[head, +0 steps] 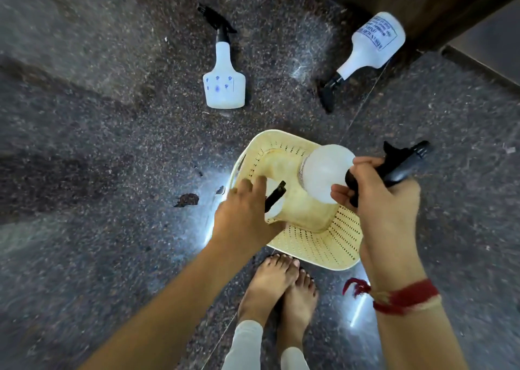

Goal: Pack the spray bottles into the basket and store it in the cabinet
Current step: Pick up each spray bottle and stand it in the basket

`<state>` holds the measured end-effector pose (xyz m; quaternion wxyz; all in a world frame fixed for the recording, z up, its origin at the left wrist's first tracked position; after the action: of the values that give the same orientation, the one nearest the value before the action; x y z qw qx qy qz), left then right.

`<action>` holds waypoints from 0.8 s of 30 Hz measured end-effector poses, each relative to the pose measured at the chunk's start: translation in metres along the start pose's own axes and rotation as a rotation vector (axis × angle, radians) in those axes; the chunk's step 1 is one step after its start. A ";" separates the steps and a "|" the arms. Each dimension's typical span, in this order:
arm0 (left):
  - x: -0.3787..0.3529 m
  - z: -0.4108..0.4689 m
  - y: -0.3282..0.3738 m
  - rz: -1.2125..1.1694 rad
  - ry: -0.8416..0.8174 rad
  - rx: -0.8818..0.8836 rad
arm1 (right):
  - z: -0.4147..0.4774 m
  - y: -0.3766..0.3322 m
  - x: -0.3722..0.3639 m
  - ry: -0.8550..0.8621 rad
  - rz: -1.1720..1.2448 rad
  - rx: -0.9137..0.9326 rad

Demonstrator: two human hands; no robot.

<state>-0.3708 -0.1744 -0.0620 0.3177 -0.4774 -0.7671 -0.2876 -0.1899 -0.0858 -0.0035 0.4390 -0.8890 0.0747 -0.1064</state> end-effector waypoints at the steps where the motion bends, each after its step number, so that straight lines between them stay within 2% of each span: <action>1: -0.008 -0.001 0.000 0.041 -0.016 -0.007 | 0.003 0.010 -0.003 0.006 -0.022 -0.017; 5: -0.014 0.000 0.005 0.121 0.088 -0.023 | 0.014 0.050 -0.022 -0.001 0.011 -0.114; 11: -0.019 0.004 0.010 0.130 0.100 -0.082 | 0.026 0.090 -0.059 -0.015 0.116 -0.255; 24: -0.018 0.008 -0.009 0.094 0.147 -0.061 | 0.021 0.096 -0.087 -0.096 -0.239 -0.087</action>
<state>-0.3744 -0.1819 -0.0821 0.3715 -0.4999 -0.7094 -0.3299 -0.2719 -0.1083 -0.1034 0.3874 -0.9138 -0.0485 -0.1119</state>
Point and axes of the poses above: each hand's wrist, its own z-axis towards the middle knuckle, its own x-axis out of the back of the hand, y = z × x, the point moved 9 cm from there along z, towards the middle knuckle, and after that the axes turned 9 degrees about z, right-handed, at the moved point
